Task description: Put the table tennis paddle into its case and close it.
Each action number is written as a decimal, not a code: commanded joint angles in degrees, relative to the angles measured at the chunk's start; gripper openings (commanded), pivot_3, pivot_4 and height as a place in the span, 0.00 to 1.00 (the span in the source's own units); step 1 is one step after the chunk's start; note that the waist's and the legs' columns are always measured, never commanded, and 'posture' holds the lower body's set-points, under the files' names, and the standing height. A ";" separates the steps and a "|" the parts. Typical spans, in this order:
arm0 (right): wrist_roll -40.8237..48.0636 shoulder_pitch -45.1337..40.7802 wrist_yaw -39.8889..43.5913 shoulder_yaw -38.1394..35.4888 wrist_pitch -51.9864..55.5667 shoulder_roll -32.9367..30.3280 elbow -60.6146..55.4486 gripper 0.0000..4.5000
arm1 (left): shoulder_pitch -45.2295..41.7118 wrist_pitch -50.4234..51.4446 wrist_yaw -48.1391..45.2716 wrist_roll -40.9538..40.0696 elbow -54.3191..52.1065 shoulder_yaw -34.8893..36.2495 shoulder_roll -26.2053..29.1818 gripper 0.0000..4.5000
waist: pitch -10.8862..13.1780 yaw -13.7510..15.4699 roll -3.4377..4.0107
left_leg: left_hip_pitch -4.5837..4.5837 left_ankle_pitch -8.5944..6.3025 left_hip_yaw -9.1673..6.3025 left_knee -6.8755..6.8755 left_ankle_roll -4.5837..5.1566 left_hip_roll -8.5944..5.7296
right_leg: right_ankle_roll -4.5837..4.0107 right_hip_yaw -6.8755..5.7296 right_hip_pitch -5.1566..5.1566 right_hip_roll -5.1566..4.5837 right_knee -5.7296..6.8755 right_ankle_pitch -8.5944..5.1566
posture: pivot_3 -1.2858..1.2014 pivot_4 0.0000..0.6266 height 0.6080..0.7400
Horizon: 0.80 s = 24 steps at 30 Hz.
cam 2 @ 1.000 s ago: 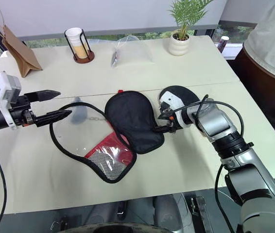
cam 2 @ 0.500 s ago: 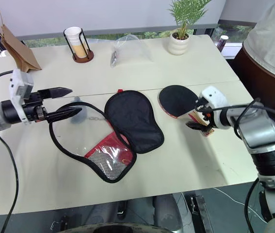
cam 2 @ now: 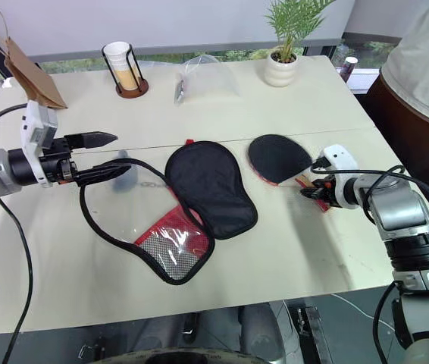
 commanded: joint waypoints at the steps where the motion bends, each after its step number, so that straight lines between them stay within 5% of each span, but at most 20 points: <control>1: 1.25 -1.68 0.33 -1.61 1.75 -0.95 -1.87 0.19 | 0.46 0.00 -2.85 -0.78 -1.66 0.94 2.11 1.00 | 0.00 0.00 0.01 | 0.00 0.00 0.01 -0.01 0.00 -0.01 | 0.00 0.00 0.00 -0.01 0.00 0.00 | 0.52 0.24 1.00; 12: 7.06 -11.03 -3.36 -1.93 20.30 0.33 -20.48 0.19 | -1.42 -2.35 -6.86 1.61 -0.51 -2.46 2.60 1.00 | 0.21 -0.03 0.28 | -0.08 -0.03 0.00 -0.05 0.05 0.01 | 0.02 0.01 -0.14 0.00 0.01 0.01 | 0.52 0.24 1.00; 19: 7.20 -13.50 -16.40 0.64 38.86 17.65 -28.93 0.19 | -1.66 -3.42 -6.70 2.19 -0.17 -2.86 0.98 1.00 | 0.19 -0.08 0.24 | -0.10 -0.03 -0.04 -0.03 0.05 0.00 | 0.03 0.01 -0.16 -0.01 0.02 0.02 | 0.52 0.24 1.00; 24: 8.64 -12.26 -21.15 1.51 40.31 23.99 -30.68 0.19 | -1.05 -3.61 -6.70 2.80 -0.05 -3.10 0.93 1.00 | 0.20 0.06 0.26 | -0.13 -0.03 -0.03 -0.03 0.05 -0.07 | 0.04 0.03 -0.21 -0.03 0.06 0.03 | 0.52 0.24 1.00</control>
